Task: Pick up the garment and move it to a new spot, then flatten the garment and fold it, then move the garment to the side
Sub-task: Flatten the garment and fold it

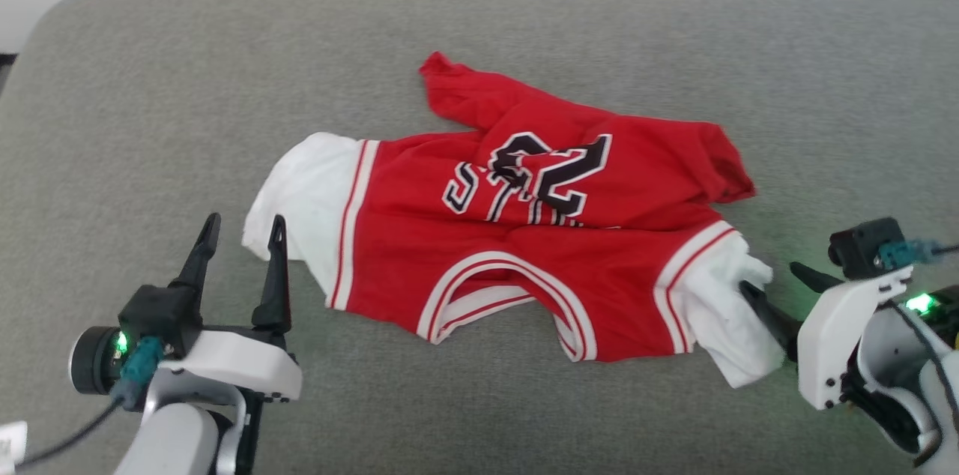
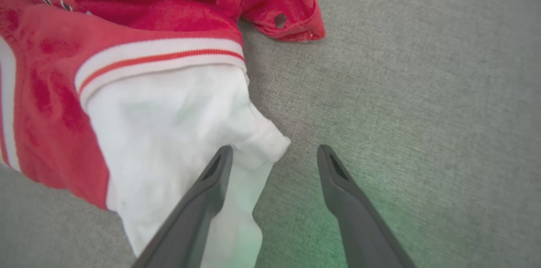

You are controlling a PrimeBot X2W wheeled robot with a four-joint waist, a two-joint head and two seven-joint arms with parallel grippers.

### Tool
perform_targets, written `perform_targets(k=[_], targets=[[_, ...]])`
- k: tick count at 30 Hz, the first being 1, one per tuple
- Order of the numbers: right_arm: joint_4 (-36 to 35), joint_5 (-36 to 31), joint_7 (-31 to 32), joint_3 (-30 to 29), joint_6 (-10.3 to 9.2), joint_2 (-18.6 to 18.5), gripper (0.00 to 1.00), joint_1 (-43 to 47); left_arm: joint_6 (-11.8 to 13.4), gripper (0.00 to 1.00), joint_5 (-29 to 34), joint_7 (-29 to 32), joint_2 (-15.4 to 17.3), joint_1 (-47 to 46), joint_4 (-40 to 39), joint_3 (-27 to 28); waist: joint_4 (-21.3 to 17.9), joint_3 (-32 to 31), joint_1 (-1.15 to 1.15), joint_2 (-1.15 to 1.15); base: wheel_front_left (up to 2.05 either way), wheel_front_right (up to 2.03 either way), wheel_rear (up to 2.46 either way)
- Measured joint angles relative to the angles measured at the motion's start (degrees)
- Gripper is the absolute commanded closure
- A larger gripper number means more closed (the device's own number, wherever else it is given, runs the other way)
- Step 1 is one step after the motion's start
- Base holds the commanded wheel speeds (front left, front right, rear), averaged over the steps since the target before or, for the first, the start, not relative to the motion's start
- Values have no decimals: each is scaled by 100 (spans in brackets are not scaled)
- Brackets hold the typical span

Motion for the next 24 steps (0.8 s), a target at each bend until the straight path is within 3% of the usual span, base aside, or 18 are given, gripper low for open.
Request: perform_targets(k=[5, 11, 12, 14, 20, 24], targets=[[-186, 236, 1028, 82, 0, -288, 0, -71, -260, 0, 734, 0, -590, 425, -452, 528, 246, 102, 0, 0, 0, 0, 0], [-353, 309, 1823, 49, -1, -430, 0, -146, -608, 0, 1145, 0, -972, 609, -464, 951, 447, 226, 0, 0, 0, 0, 0], [-388, 325, 1902, 21, -1, -438, 37, -139, -670, 0, 1189, 0, -1055, 625, -469, 1040, 480, 247, 0, 0, 0, 0, 0], [-457, 333, 1974, -32, -2, -449, 100, -127, -797, 0, 1289, 0, -1182, 695, -492, 1216, 535, 287, 0, 0, 0, 0, 0], [-469, 182, 1838, -400, 18, -265, 100, -62, -1146, 0, 1589, 0, -1450, 759, -436, 1559, 529, 326, 0, 0, 0, 0, 0], [-313, -94, 1611, -972, 14, -270, 100, -72, -1329, 0, 1697, 0, -1545, 764, -413, 1714, 423, 299, 0, 0, 0, 0, 0]])
